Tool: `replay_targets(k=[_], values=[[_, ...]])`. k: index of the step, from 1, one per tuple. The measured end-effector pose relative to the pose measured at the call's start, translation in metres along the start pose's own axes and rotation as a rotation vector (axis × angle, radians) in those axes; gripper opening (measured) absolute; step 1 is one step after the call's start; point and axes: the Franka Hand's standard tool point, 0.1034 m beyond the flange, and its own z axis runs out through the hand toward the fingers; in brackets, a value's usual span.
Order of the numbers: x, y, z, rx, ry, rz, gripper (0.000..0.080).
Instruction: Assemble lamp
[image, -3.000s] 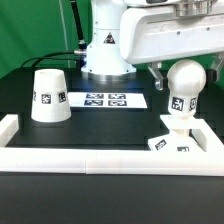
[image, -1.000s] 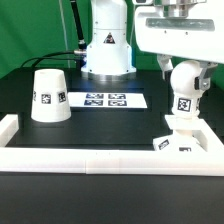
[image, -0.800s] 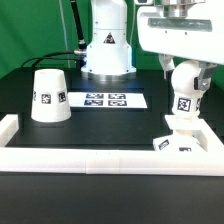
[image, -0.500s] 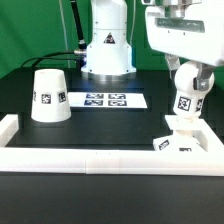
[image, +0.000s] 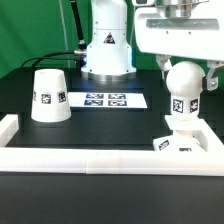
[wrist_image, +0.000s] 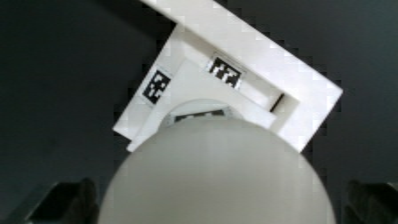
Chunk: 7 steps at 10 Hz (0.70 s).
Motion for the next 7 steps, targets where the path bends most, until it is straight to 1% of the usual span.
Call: replay_targets(k=[3,4,5,7], values=[[0.0001,0.0000,0.0000,0.000,0.000,-0.184,0.0698],[0.0003,0.0008,0.0000,-0.013,0.009,-0.321,0.0698],[-0.0001,0.0011,0.0003,-0.037,0.025,-0.455,0.0698],[0.0010,0.0011,-0.0003,-0.042,0.026,-0.618,0.0698]])
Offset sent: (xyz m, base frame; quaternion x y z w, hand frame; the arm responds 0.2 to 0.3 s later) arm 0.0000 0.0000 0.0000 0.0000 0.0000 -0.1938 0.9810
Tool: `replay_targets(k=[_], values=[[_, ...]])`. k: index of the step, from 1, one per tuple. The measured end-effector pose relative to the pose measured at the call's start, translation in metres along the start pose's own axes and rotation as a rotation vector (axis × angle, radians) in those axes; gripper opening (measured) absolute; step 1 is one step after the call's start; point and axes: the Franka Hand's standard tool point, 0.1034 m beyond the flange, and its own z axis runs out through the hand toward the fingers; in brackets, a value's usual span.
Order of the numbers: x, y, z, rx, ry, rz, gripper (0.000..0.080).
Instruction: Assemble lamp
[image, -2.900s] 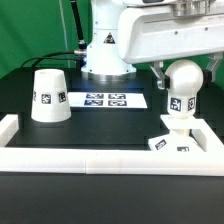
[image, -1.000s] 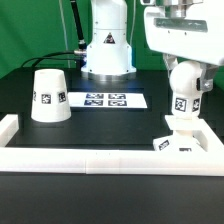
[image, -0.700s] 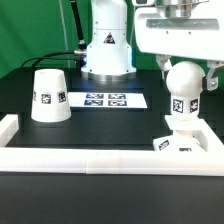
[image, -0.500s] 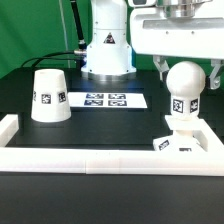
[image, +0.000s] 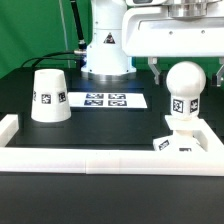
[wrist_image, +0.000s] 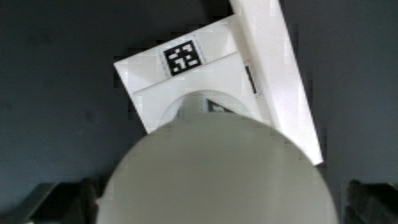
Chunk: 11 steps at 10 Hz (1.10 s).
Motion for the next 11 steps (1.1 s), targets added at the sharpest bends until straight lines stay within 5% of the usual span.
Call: replay_targets(k=[6,11], values=[[0.0009,-0.0031,-0.0010,0.002,0.006,-0.498,0.0698],[0.0024,0.0002,-0.0015,-0.043,0.003,-0.907,0.0698]])
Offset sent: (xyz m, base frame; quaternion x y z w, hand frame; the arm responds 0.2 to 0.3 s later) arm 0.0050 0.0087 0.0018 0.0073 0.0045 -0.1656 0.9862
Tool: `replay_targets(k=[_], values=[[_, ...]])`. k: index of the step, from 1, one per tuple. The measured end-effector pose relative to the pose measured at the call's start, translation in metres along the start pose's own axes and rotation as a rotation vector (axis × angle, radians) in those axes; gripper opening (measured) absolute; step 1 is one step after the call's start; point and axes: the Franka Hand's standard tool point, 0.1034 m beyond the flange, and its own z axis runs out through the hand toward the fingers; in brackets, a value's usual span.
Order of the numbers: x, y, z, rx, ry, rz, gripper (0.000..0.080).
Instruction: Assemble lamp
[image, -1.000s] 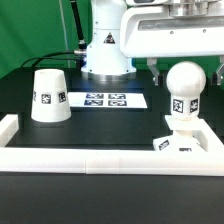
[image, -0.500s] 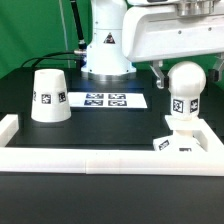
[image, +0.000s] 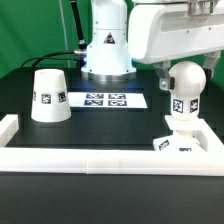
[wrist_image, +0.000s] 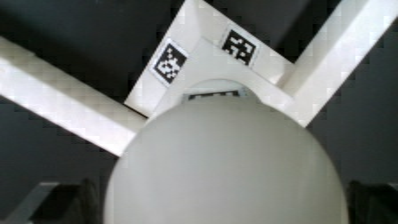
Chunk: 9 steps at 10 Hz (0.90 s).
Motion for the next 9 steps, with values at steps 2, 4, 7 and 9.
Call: replay_targets(k=[2,4,7,9], values=[[-0.0014,0.0028,-0.0003,-0.006,-0.003,-0.113,0.0698],[-0.0019,0.0041,-0.0003,-0.006,-0.003,-0.121,0.0585],[-0.0020,0.0041,-0.0003,-0.005,-0.002,-0.095,0.0579],[-0.0018,0.0038,-0.0003,-0.004,-0.001,-0.023,0.0579]])
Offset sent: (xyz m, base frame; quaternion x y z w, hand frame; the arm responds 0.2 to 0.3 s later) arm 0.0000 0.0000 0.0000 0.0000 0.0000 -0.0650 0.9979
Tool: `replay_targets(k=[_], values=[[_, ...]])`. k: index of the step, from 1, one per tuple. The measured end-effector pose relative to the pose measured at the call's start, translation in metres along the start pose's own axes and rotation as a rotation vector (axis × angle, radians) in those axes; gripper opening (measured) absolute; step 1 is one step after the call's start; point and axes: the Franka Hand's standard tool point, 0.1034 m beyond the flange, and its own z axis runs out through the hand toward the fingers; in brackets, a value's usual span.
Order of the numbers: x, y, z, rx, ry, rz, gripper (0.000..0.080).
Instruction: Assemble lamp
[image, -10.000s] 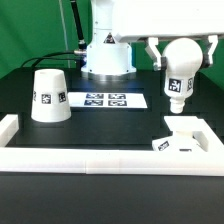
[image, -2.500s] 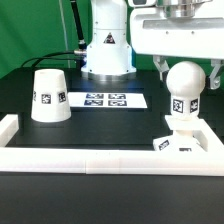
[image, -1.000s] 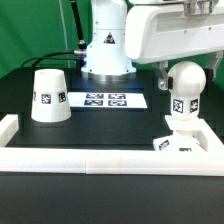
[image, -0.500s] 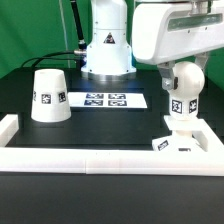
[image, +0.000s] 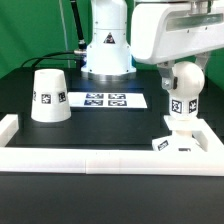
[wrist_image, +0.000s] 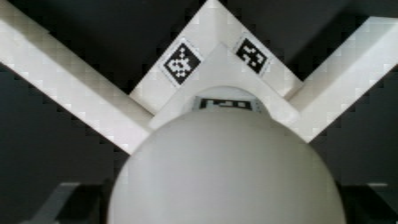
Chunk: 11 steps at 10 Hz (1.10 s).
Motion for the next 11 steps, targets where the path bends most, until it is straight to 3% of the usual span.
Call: replay_targets(k=[11], values=[[-0.0020,-0.0034,0.0016,-0.004,-0.014,1.216,0.0581]])
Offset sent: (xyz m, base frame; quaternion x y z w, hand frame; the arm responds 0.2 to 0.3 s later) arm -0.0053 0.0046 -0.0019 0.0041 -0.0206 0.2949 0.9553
